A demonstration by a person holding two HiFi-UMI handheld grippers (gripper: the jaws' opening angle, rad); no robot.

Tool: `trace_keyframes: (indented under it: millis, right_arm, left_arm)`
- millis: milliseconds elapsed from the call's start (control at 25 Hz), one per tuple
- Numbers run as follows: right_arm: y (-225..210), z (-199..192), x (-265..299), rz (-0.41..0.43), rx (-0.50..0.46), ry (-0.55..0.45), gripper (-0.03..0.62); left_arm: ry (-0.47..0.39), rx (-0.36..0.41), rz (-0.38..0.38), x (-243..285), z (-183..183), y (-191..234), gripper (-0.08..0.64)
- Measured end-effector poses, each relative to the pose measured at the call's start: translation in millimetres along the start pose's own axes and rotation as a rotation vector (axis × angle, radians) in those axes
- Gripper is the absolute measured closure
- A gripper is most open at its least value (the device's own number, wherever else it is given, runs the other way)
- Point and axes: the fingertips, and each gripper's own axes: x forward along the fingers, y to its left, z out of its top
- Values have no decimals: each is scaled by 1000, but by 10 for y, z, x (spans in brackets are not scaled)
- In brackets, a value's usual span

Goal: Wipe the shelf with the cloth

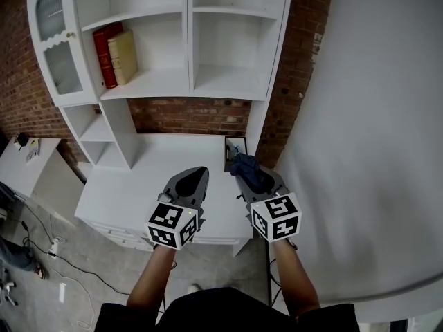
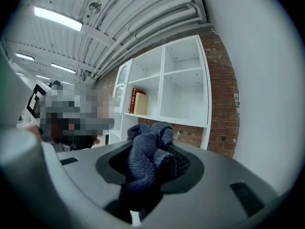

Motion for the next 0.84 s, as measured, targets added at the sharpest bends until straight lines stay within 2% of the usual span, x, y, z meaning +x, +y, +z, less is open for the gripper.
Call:
trace_keyframes:
  millis: [440,640,840]
  right_arm:
    - [33,-2,52,18,18,-10,423]
    - [50,-42,73,21,17,-3,423]
    - [24,-18,77,14,27,-10,423]
  left_arm:
    - [2,-7,10,34,-17,71,543]
    - [-10,-59,-15,40,-6,51,543]
    - [0,-59,-6,41,-42,81,543]
